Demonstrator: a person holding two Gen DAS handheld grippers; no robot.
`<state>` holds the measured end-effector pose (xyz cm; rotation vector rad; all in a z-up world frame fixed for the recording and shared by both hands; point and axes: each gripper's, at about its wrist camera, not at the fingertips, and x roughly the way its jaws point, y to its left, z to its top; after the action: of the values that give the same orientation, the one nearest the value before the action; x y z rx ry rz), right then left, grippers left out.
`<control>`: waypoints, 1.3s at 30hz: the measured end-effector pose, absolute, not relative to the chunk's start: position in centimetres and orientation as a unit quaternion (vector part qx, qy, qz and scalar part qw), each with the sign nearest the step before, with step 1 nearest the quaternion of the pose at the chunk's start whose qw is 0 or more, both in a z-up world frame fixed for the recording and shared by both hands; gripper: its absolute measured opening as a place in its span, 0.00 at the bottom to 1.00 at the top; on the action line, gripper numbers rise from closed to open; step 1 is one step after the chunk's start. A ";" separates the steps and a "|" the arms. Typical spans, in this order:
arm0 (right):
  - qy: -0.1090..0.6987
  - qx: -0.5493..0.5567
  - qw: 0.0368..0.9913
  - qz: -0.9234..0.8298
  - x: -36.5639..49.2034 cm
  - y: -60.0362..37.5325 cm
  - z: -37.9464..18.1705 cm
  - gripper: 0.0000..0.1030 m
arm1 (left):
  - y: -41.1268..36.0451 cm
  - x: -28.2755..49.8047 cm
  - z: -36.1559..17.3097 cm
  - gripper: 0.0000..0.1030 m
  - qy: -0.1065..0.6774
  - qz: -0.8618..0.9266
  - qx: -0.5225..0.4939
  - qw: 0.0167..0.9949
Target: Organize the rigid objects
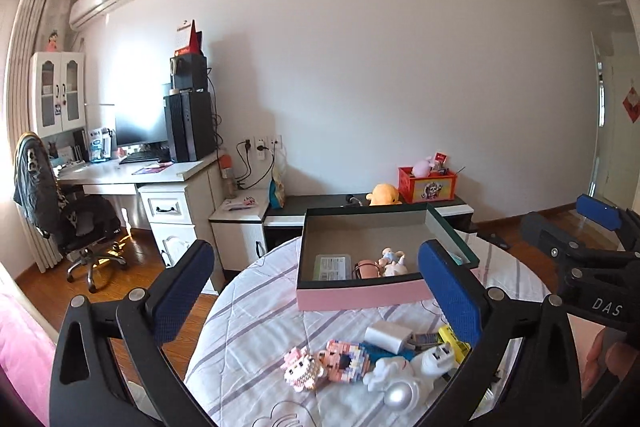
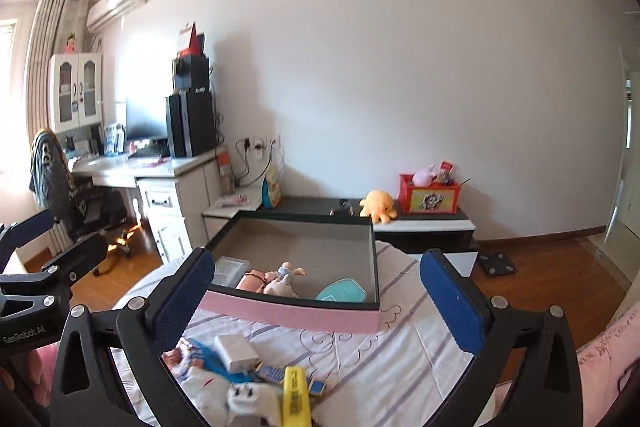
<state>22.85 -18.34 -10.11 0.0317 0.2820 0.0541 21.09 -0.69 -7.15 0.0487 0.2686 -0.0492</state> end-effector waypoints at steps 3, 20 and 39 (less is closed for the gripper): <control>0.117 0.019 0.993 0.017 19.1 -17.8 -9.5 1.00 | -0.4 17.8 -6.2 1.00 0.118 -0.019 0.027 0.992; 0.078 0.004 0.997 0.010 8.6 -15.9 -6.7 1.00 | -0.1 7.2 -3.5 1.00 0.035 -0.019 0.010 0.999; 0.062 -0.004 0.998 0.000 7.0 -15.6 -6.2 1.00 | -0.3 6.2 -3.4 1.00 0.027 -0.008 0.014 0.999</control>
<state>6.98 -15.65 -6.21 -0.0073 0.1250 -0.0001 6.17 -0.26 -3.36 0.0284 0.0550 -0.0164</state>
